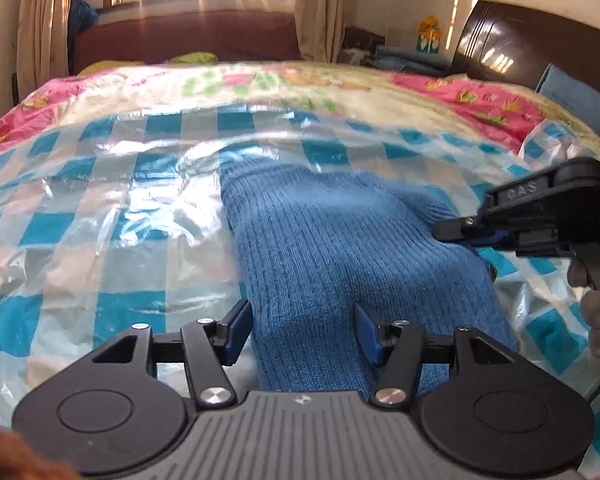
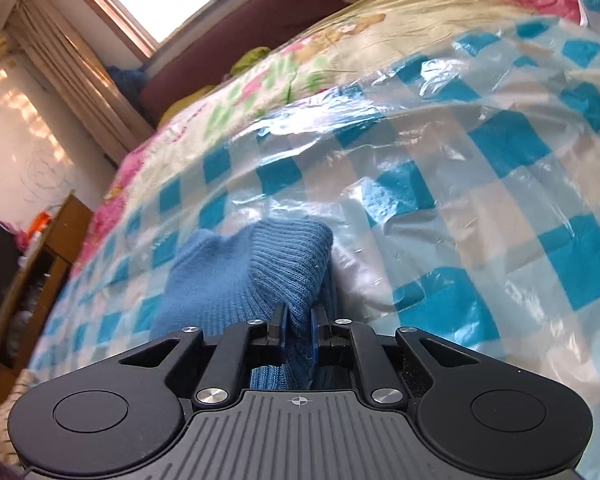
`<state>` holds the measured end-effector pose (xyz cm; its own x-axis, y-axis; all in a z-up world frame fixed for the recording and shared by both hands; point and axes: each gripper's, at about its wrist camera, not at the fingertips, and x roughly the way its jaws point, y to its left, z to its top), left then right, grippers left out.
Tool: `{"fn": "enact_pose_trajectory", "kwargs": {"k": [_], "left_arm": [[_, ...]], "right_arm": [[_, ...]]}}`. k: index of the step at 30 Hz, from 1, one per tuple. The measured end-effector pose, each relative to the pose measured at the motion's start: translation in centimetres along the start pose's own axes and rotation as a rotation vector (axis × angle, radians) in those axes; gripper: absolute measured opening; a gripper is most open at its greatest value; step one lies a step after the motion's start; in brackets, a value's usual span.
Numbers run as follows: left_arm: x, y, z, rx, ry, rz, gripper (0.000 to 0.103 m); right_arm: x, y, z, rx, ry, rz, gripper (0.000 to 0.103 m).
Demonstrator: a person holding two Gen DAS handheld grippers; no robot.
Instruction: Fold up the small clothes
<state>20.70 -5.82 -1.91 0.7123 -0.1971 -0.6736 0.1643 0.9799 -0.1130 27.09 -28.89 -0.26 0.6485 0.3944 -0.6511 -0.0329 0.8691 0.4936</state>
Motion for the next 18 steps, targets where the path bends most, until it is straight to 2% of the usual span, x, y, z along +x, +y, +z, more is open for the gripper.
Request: {"fn": "enact_pose_trajectory", "kwargs": {"k": [4,7,9,12,14,18], "left_arm": [[0.0,0.3,0.1,-0.015,0.010,-0.012,0.063],[-0.9,1.1,0.3,-0.038,-0.010,-0.036,0.063],[-1.2,1.8,0.5,-0.065,-0.009,-0.056,0.063],[-1.3,3.1,0.7,-0.125,-0.002,-0.077,0.063],[-1.2,3.8,0.9,-0.173,-0.006,-0.087,0.063],[-0.6,4.1,1.3,-0.222,-0.006,-0.108,0.063]], "right_arm": [[1.6,0.4,0.2,-0.027,0.035,-0.045,0.011],[1.0,0.0,-0.3,-0.036,0.038,-0.037,0.020],[0.3,0.0,-0.6,-0.058,0.035,-0.030,0.021],[-1.1,0.2,-1.0,-0.061,0.032,-0.028,0.034],[-1.8,0.6,-1.2,-0.065,0.035,-0.017,0.049],[-2.0,1.5,-1.9,-0.098,0.056,-0.010,0.060]]}}
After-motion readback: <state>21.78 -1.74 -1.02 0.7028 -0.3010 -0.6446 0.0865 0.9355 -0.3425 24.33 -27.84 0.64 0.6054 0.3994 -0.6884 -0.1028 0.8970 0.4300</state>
